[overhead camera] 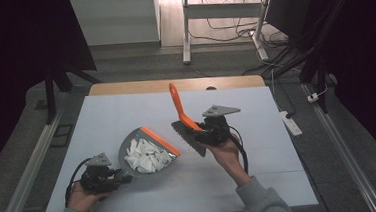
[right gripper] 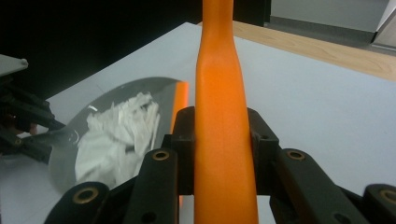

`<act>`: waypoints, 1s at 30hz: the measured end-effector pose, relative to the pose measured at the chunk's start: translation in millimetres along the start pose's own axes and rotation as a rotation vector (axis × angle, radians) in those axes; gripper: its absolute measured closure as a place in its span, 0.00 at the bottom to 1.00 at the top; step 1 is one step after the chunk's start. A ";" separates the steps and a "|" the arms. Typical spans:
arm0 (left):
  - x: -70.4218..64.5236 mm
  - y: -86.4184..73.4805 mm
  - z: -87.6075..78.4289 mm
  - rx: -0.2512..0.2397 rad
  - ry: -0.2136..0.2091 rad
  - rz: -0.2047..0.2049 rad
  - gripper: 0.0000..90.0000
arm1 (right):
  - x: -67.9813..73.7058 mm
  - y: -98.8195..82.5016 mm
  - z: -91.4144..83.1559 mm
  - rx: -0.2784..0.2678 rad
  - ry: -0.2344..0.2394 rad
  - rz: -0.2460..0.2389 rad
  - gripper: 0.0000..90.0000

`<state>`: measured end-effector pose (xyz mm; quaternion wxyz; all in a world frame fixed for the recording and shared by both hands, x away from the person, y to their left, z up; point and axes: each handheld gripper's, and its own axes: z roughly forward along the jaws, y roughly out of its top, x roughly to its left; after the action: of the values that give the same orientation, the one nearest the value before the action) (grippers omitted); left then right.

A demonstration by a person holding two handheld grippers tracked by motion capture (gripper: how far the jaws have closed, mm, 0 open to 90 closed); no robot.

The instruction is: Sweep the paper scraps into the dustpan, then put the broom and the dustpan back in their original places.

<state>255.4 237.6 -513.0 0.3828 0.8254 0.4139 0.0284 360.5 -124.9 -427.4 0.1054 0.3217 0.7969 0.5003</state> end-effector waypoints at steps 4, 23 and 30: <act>-7.2 -1.1 -1.6 -0.012 0.046 -0.048 0.69 | -10.7 -11.5 -19.7 0.007 -0.010 0.012 0.79; -20.6 -14.2 1.0 -0.071 0.247 -0.355 0.69 | -46.1 -83.0 -69.7 0.143 0.032 0.180 0.79; -13.6 -16.6 5.2 -0.095 0.324 -0.472 0.69 | -58.1 -94.7 -59.9 0.206 0.028 0.240 0.79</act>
<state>237.4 230.9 -523.9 0.3461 0.6721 0.6484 0.0897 337.4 -232.2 -489.6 0.0000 0.4168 0.8011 0.4295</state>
